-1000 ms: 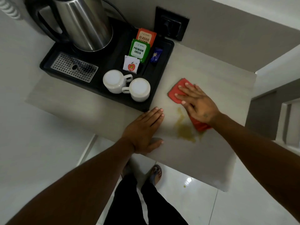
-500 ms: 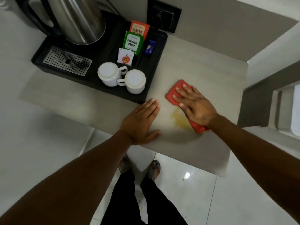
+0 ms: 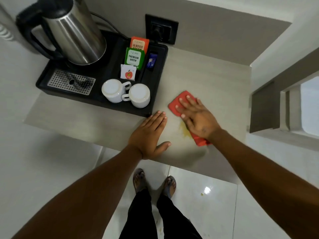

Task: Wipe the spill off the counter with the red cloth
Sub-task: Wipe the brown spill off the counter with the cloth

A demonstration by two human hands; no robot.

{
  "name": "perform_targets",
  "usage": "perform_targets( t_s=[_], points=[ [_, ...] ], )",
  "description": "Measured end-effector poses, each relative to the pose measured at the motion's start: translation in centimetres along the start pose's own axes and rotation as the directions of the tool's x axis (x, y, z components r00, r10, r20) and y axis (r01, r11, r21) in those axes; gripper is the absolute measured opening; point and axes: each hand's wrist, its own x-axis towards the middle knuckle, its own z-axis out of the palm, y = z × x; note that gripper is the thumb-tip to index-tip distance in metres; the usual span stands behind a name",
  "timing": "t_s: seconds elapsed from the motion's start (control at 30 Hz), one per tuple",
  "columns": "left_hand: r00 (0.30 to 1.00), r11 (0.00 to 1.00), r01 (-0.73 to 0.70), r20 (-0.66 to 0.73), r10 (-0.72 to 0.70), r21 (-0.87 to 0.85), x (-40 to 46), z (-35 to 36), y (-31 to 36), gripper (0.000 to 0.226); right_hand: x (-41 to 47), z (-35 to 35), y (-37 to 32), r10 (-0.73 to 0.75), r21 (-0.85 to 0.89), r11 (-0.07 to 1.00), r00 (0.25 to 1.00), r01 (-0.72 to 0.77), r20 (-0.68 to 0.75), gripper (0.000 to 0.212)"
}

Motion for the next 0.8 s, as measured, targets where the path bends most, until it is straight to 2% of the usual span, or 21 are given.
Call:
perform_targets(
  t_s=[0.1,0.2,0.3,0.4,0.43,0.5,0.63,0.73,0.8],
  points=[
    [1.0,1.0,0.012,0.005,-0.012,0.017,-0.1,0.1,0.0,0.09,-6.3,-0.1,-0.4,-0.039,0.037,0.999,0.999,0.038,0.027,0.044],
    [1.0,1.0,-0.003,-0.004,0.004,0.019,-0.1,0.3,-0.3,0.09,-10.3,-1.3,1.8,0.076,0.044,0.996,0.996,-0.079,0.047,0.046],
    [1.0,1.0,-0.006,-0.017,0.007,0.015,0.0,0.7,0.0,0.09,-8.8,-2.4,3.4,0.246,0.068,0.967,0.969,-0.246,0.01,0.049],
    [1.0,1.0,-0.011,0.0,0.011,0.017,-0.1,0.3,-0.6,0.09,-4.4,-1.7,1.1,0.363,0.081,0.93,0.93,-0.359,-0.055,0.049],
    [1.0,1.0,-0.012,0.009,0.012,0.014,-0.2,0.2,-0.7,0.091,-3.5,-1.2,0.2,0.369,0.08,0.928,0.927,-0.363,-0.063,0.048],
    [0.998,0.995,-0.062,0.035,0.059,0.083,-2.6,-2.2,-4.0,0.091,-1.6,0.4,-6.1,0.34,0.109,0.939,0.932,-0.328,-0.125,0.047],
    [0.996,0.988,-0.034,0.083,0.021,0.152,-2.2,-2.4,-5.1,0.09,-5.4,2.8,-9.1,0.158,0.076,0.985,0.987,-0.156,-0.031,0.046],
    [0.994,0.985,-0.005,0.11,-0.014,0.172,-3.2,-1.5,-5.2,0.088,-9.9,3.0,-6.9,0.186,0.072,0.979,0.98,-0.191,0.066,0.048],
    [0.99,0.982,-0.021,0.138,-0.006,0.189,-4.4,-0.7,-4.7,0.087,-11.2,2.1,-4.8,0.29,0.094,0.951,0.954,-0.296,0.069,0.051]
  ],
)
